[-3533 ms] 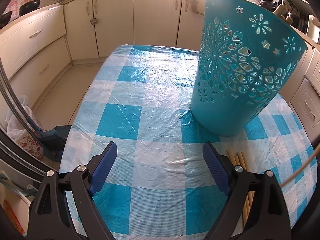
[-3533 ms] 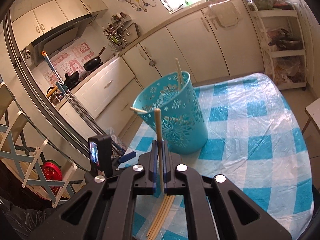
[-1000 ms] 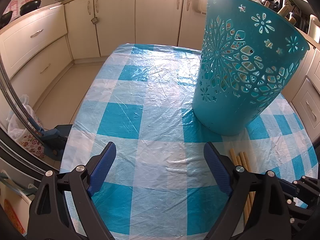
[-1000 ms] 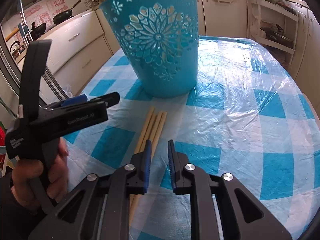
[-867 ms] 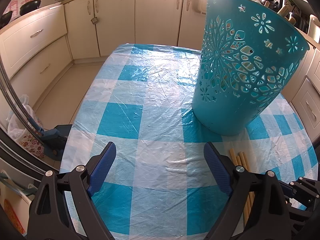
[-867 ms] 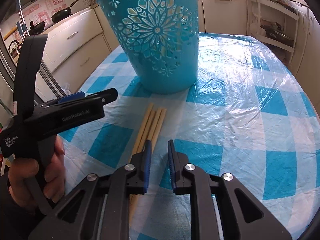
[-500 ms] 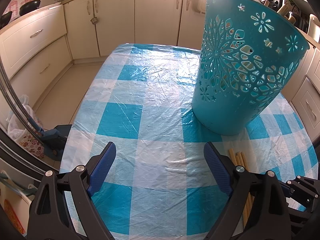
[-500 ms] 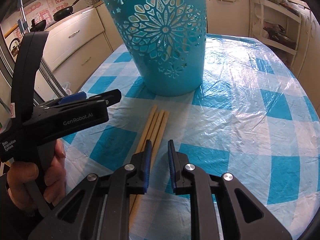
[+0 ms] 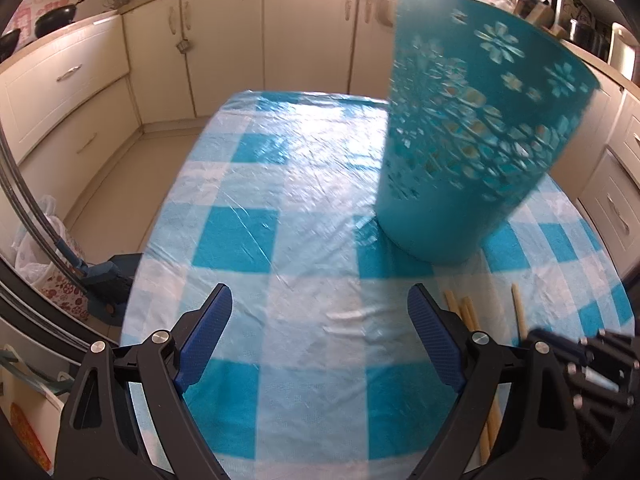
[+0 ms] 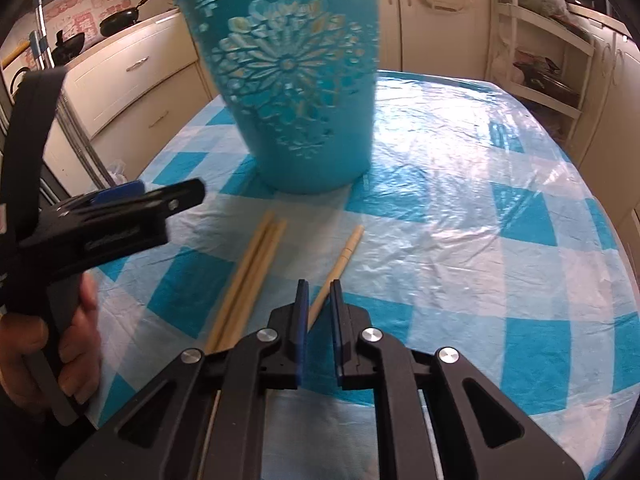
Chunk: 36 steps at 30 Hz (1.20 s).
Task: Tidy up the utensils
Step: 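Move the open right gripper back above the remaining chopsticks, then reach the left gripper to another chopstick and close on it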
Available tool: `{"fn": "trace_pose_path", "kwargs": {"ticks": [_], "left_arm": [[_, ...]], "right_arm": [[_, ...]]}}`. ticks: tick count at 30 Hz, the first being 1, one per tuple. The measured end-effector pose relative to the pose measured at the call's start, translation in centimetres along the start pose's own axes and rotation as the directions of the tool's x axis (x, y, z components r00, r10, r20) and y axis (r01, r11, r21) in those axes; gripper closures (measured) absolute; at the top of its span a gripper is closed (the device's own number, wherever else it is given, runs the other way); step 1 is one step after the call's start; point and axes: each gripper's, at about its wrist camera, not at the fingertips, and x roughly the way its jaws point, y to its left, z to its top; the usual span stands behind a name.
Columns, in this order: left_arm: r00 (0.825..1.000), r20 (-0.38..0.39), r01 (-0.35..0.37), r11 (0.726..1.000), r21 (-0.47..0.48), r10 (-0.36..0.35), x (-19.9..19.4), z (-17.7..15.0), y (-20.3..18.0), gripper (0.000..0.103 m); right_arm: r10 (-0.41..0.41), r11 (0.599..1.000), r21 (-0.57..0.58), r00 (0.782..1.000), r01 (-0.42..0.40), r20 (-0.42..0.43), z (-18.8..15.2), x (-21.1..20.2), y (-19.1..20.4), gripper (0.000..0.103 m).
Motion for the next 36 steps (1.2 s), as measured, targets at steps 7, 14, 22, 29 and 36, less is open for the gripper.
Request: {"fn": "trace_pose_path", "kwargs": {"ticks": [7,14,22,29,36], "left_arm": [[0.993,-0.083,0.083,0.995,0.047,-0.079,-0.7,-2.0,-2.8,0.017],[0.992,-0.114,0.070,0.994,0.079,-0.060,-0.6,-2.5,-4.2,0.017],[0.993,-0.119,0.038,0.993,0.114,-0.024,-0.7,-2.7,-4.7,0.017],[0.990,-0.142,0.004,0.992,0.128,0.015,-0.1,-2.2,-5.4,0.017],[0.991,-0.137,0.019,0.990,0.136,0.000,-0.2,-2.3,-5.2,0.024]], "right_arm": [[0.022,0.999,0.032,0.999,-0.023,0.027,-0.6,-0.5,-1.2,0.094],[0.054,0.997,0.050,0.998,-0.056,0.035,-0.6,-0.7,-1.8,0.094],[0.073,0.996,0.049,0.997,-0.074,0.032,-0.7,-0.8,-2.2,0.094],[0.078,0.996,0.046,0.997,-0.080,0.027,-0.6,-0.8,-2.4,0.094],[0.086,0.996,0.012,0.996,-0.086,0.008,-0.8,-1.1,-2.1,0.094]]}}
